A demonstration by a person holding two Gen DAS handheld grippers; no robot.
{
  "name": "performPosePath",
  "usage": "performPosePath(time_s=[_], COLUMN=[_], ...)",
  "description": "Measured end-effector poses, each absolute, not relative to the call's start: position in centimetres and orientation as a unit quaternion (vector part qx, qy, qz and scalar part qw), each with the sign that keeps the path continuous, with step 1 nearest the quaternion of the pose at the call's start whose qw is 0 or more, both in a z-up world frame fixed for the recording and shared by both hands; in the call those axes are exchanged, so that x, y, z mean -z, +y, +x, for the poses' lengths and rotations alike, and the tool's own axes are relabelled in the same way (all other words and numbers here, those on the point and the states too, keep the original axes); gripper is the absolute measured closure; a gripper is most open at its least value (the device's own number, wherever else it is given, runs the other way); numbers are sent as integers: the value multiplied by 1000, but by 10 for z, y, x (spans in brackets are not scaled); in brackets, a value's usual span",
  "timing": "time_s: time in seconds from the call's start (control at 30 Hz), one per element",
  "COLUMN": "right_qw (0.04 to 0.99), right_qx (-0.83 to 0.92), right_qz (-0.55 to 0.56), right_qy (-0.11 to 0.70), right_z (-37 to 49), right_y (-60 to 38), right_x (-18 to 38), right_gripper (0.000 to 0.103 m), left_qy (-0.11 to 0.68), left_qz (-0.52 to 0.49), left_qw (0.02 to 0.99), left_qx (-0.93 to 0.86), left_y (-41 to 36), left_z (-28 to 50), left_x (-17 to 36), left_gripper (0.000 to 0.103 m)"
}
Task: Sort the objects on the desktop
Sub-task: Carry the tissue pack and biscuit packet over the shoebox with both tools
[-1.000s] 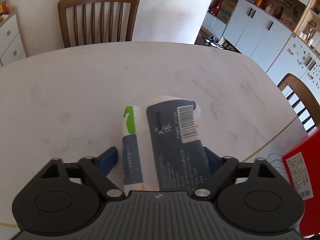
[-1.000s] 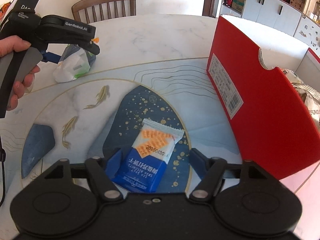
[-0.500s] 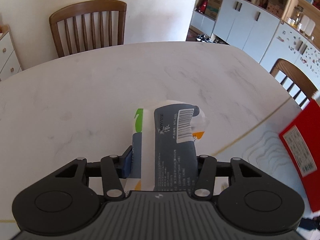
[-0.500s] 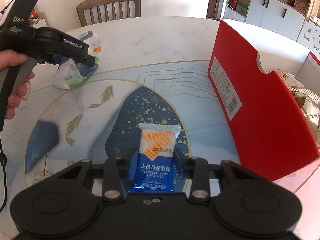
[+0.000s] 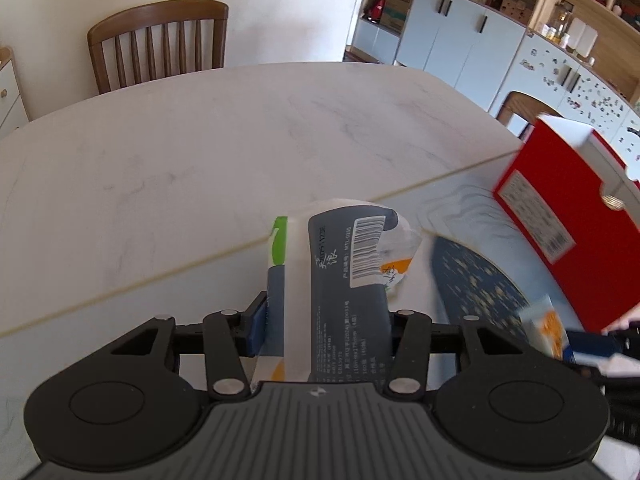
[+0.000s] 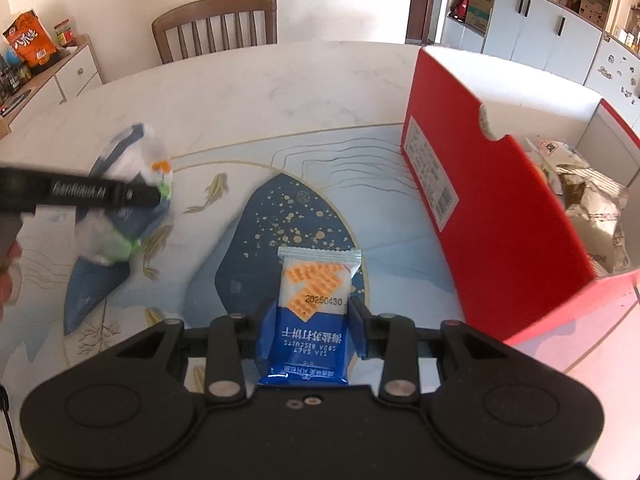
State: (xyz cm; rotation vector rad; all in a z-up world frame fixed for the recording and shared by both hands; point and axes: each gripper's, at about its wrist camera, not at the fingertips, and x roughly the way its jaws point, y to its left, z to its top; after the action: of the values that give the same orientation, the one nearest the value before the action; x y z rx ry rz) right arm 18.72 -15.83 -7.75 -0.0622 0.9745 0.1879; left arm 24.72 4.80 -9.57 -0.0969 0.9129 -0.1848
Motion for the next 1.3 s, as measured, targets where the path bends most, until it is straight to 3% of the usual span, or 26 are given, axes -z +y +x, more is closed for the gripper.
performPosePath(time_s=[0.8,1.3], right_qw=[897,893], right_qx=[-148,-229], right_qz=[-8,-12], right_qy=[416,386], right_z=[131,149], right_y=[-184,-259], right_x=[-4,-42], right_gripper=[66,66], left_qy=[419,388], left_qz=[-68,-85], left_qw=[897,913], left_qx=[119,90], left_y=[4,-76], left_z=[146,141], left_x=[31,-11], left_gripper=[57,57])
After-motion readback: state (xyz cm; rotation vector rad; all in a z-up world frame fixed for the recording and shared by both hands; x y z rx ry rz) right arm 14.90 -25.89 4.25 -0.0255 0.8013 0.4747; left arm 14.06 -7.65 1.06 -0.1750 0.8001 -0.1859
